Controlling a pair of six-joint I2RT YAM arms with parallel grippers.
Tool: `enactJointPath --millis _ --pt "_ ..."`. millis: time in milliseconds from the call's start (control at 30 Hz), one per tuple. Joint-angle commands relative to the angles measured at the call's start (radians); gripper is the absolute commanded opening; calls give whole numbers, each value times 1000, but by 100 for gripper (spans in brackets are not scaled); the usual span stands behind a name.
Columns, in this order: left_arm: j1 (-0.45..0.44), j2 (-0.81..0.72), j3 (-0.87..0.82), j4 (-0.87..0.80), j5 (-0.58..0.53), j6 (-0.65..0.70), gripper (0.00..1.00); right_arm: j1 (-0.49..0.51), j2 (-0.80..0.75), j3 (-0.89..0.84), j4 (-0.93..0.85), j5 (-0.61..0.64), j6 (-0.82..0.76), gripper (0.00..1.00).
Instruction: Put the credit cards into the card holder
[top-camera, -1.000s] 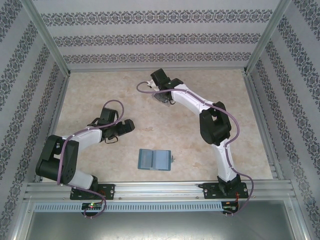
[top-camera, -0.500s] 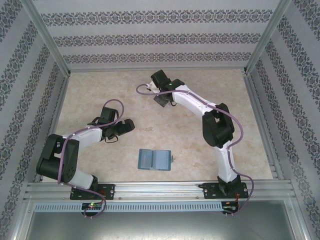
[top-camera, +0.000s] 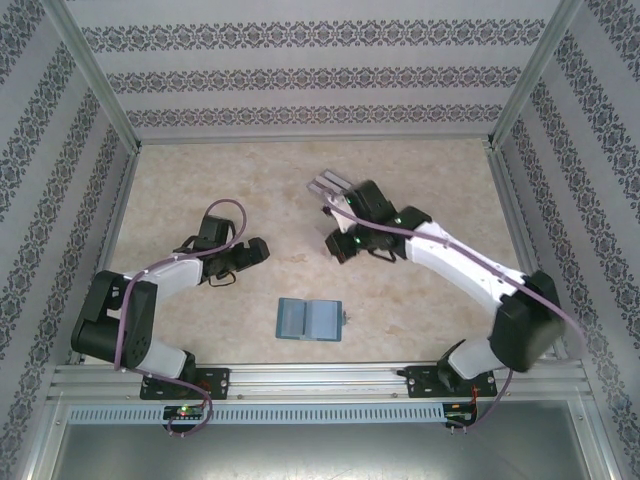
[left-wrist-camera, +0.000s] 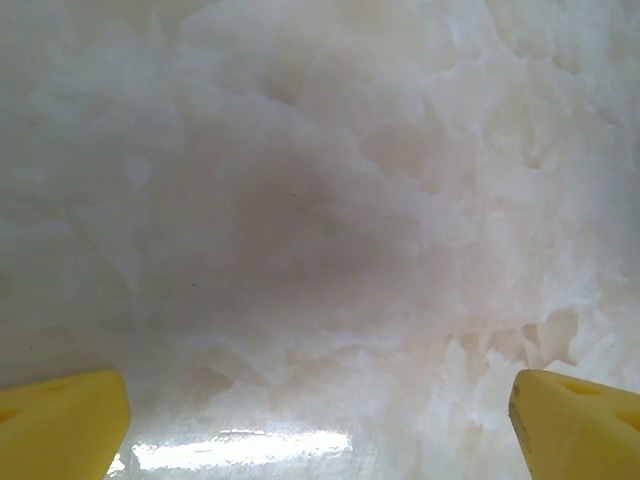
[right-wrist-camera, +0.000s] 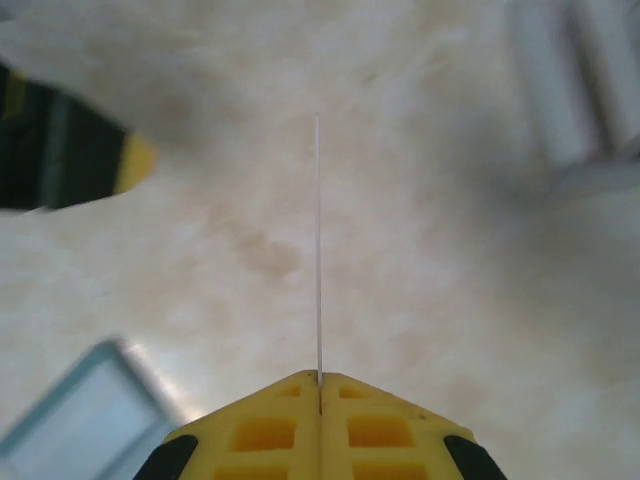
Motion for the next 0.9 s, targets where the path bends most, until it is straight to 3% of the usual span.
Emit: enactJointPath --millis 0,100,233,400,567,867 --pt "-16 40 -44 152 229 -36 99 49 -123 -189 127 -181 326 0" --pt "-44 -25 -79 84 287 -47 99 71 -227 -382 263 -261 546 0" --pt "-143 -156 -109 -74 222 -53 97 87 -319 -579 464 -366 714 0" --pt "-189 -292 -154 -159 208 -127 85 75 -316 -642 519 -434 734 0" --pt "-205 -313 -149 -236 259 -104 55 35 -231 -673 588 -498 744 0" --pt "-303 -192 -126 -255 319 -119 48 23 -111 -684 608 -512 710 0"
